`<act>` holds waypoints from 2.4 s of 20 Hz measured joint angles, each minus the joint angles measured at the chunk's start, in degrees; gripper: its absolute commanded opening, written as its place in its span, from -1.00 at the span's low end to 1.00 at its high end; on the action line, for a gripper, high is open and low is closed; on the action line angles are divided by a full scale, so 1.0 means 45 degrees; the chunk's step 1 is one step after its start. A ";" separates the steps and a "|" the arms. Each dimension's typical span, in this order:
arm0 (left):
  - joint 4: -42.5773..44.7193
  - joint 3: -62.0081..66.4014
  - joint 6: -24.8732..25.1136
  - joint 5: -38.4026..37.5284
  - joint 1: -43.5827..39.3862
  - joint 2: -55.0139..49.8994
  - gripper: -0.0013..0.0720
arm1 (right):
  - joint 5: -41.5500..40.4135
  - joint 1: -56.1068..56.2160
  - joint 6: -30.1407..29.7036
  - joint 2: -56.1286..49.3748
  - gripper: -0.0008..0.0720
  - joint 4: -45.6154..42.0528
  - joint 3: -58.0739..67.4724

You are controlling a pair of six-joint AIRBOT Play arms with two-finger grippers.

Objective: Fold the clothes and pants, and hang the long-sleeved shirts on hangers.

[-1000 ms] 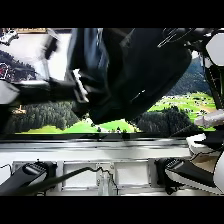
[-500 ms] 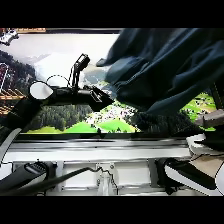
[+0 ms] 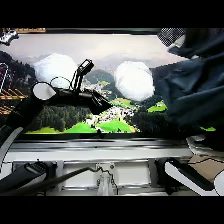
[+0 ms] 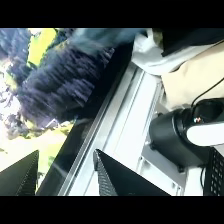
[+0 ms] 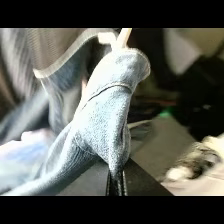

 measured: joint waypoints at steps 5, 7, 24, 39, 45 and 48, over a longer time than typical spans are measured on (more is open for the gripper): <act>0.0160 0.0000 -0.0102 -0.0291 0.0000 -0.0005 0.04 | -0.1005 -0.2113 0.0272 0.0044 -0.85 -0.0199 0.0685; 0.0180 0.0000 -0.0131 -0.0311 0.0000 -0.0005 0.04 | -0.1579 -0.2851 0.0330 0.0039 -0.85 -0.0194 0.0782; 0.0209 0.0000 -0.0529 -0.0403 0.0000 -0.0005 0.04 | -0.4129 -0.8811 0.1909 -0.0495 -0.85 0.1729 0.0772; 0.0209 0.0000 -0.0806 -0.0495 0.0000 0.0010 0.04 | -0.1904 -1.2395 0.1744 0.0102 -0.84 0.3152 0.0413; 0.0209 0.0000 -0.0801 -0.0495 0.0000 0.0015 0.04 | -0.2754 -1.3163 0.1977 0.0675 0.35 0.3677 0.0423; 0.0155 0.0000 -0.0801 -0.0500 0.0000 0.0015 0.04 | -0.5183 -1.3240 0.1928 0.1127 0.35 0.4901 0.0423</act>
